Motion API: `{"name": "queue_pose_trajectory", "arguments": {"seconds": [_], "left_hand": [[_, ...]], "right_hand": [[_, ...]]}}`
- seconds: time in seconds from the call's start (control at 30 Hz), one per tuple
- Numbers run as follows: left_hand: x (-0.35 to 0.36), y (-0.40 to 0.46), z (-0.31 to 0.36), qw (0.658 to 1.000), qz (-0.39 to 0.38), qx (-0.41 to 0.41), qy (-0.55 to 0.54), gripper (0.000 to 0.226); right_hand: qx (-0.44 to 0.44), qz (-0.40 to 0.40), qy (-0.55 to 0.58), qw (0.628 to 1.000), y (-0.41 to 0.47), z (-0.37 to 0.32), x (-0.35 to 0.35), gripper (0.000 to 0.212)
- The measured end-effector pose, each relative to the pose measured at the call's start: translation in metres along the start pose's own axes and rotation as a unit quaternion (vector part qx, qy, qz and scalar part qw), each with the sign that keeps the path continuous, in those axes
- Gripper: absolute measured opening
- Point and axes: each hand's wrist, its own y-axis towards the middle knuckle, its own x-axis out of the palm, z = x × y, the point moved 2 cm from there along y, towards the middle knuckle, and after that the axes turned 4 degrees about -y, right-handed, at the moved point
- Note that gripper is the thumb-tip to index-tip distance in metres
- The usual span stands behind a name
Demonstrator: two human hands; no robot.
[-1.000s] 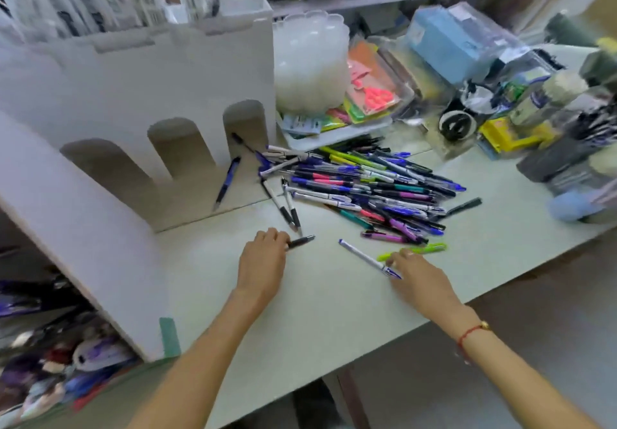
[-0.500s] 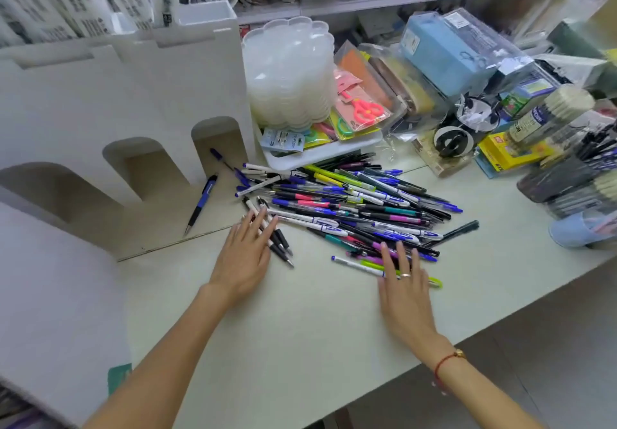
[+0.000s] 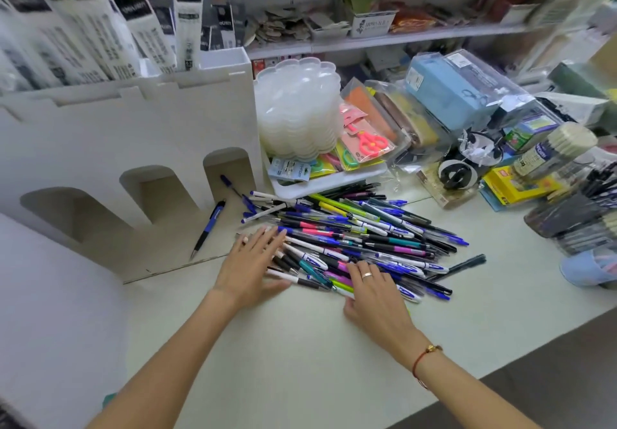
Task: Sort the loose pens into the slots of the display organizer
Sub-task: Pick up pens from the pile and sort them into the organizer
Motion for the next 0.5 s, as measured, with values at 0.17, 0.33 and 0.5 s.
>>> {"name": "queue_pose_trajectory", "arguments": {"seconds": [0.17, 0.33, 0.5], "left_hand": [[-0.012, 0.002, -0.005, 0.999, 0.007, -0.028, -0.031, 0.091], [-0.013, -0.016, 0.003, 1.000, 0.011, -0.017, -0.009, 0.056], [-0.015, -0.036, 0.010, 0.997, -0.063, -0.010, 0.036, 0.041]], "right_hand": [[-0.005, -0.028, -0.029, 0.999, 0.009, -0.004, -0.003, 0.054], [-0.014, -0.011, -0.028, 0.999, 0.008, -0.006, -0.006, 0.049], [-0.030, -0.044, -0.049, 0.997, -0.001, 0.003, -0.003, 0.056]]}}
